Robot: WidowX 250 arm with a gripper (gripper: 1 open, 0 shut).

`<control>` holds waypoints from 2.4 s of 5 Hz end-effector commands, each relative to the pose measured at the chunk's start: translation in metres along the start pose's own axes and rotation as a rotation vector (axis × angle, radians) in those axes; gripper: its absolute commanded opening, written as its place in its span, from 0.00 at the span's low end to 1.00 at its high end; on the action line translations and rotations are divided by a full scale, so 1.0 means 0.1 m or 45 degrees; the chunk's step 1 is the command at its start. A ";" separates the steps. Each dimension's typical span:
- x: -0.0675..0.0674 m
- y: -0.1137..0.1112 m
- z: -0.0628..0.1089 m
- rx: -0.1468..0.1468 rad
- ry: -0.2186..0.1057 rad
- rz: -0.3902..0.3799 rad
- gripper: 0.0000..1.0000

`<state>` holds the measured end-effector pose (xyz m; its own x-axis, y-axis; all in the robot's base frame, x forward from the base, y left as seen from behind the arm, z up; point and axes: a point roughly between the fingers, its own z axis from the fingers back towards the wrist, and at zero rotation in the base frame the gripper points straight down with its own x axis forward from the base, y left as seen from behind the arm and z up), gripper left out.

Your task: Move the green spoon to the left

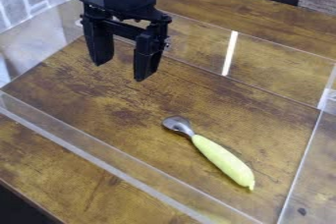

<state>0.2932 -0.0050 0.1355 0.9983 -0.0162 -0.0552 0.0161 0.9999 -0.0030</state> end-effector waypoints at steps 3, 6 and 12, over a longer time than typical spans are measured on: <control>0.07 -0.61 -0.30 -0.029 -0.007 0.522 1.00; 0.26 -1.03 -0.70 -0.130 -0.150 0.968 1.00; 0.66 -1.09 -0.87 -0.122 -0.298 0.847 1.00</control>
<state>0.3415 -0.1093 0.0271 0.7813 0.6151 0.1058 -0.6092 0.7885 -0.0851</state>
